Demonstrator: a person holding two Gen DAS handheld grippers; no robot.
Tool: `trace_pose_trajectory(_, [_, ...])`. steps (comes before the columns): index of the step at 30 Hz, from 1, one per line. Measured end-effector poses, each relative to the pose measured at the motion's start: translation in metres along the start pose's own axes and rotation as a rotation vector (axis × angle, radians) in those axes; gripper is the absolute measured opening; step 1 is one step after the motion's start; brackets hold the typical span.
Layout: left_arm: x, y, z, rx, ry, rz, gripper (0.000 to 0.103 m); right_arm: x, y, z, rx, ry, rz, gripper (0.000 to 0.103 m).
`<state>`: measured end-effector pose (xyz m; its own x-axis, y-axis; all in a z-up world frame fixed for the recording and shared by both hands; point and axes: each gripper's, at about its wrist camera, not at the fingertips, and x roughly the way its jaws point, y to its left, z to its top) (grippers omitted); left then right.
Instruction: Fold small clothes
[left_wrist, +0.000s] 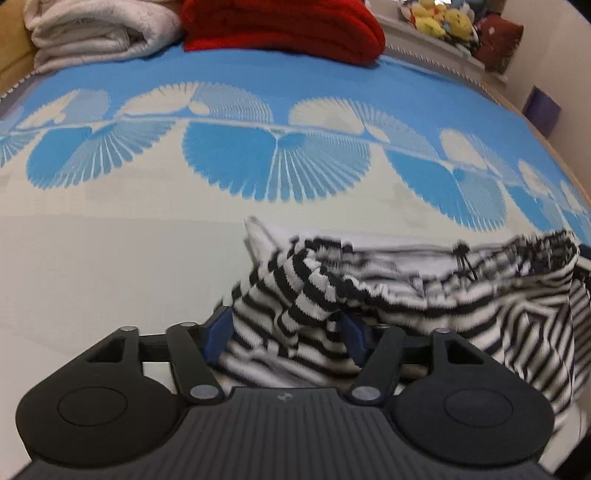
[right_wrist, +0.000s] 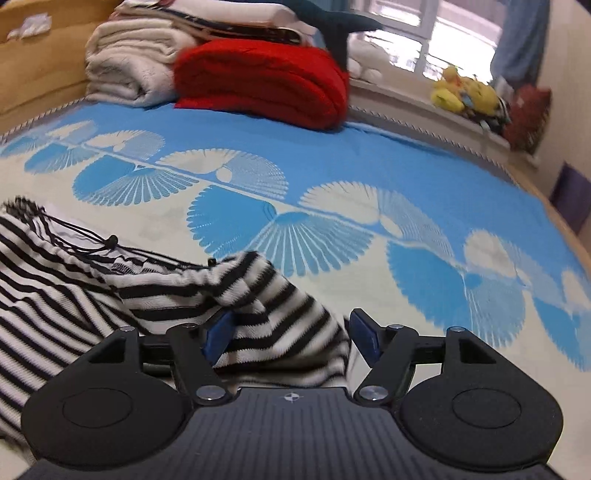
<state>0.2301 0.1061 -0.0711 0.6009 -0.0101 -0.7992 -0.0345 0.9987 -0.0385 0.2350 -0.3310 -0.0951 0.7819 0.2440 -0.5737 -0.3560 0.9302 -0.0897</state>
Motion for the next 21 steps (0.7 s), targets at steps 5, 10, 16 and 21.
trace_pose_trajectory(5, [0.008, -0.003, 0.02, -0.007, -0.045, 0.0, 0.006, 0.023, 0.002, 0.016, -0.027, 0.008, 0.052, 0.054])
trace_pose_trajectory(10, [-0.006, 0.013, 0.048, -0.152, -0.268, 0.045, 0.003, 0.02, -0.028, 0.039, 0.197, -0.105, 0.093, 0.004])
trace_pose_trajectory(16, [0.034, -0.005, 0.068, -0.106, -0.19, 0.091, 0.001, 0.032, -0.05, 0.05, 0.343, -0.117, -0.023, 0.004])
trace_pose_trajectory(21, [0.049, -0.003, 0.079, -0.156, -0.231, 0.143, 0.001, 0.075, -0.033, 0.045, 0.282, 0.058, -0.082, 0.004])
